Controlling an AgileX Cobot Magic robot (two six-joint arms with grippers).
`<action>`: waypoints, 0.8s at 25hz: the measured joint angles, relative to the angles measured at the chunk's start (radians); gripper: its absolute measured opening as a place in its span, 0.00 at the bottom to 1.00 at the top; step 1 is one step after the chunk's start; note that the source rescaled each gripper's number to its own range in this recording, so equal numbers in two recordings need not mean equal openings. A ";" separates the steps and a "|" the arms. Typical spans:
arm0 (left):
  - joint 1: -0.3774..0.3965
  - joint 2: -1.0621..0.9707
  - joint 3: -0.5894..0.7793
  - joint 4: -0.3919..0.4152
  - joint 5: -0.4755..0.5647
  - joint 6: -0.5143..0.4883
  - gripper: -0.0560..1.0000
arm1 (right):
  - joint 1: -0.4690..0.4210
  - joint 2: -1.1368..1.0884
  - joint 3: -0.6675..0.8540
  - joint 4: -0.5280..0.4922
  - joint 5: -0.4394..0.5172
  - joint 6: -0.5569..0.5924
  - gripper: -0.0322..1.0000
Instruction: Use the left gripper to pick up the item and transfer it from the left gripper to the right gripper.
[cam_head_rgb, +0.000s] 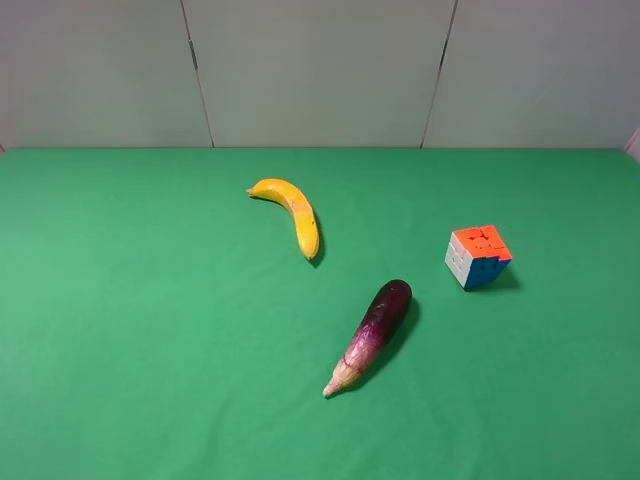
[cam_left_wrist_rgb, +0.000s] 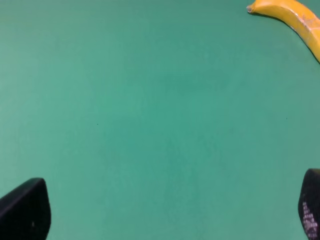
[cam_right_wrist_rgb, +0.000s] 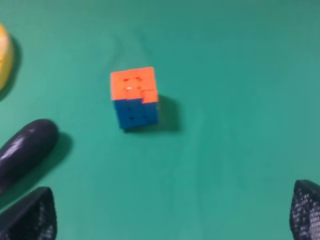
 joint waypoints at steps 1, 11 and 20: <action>0.000 0.000 0.000 0.000 0.000 0.000 1.00 | -0.019 -0.006 0.000 0.000 -0.001 0.000 1.00; 0.000 0.000 0.000 0.000 0.000 0.000 1.00 | -0.096 -0.066 0.000 0.000 -0.001 0.000 1.00; 0.000 0.000 0.000 0.000 0.000 0.000 1.00 | -0.096 -0.066 0.000 0.001 -0.001 0.000 1.00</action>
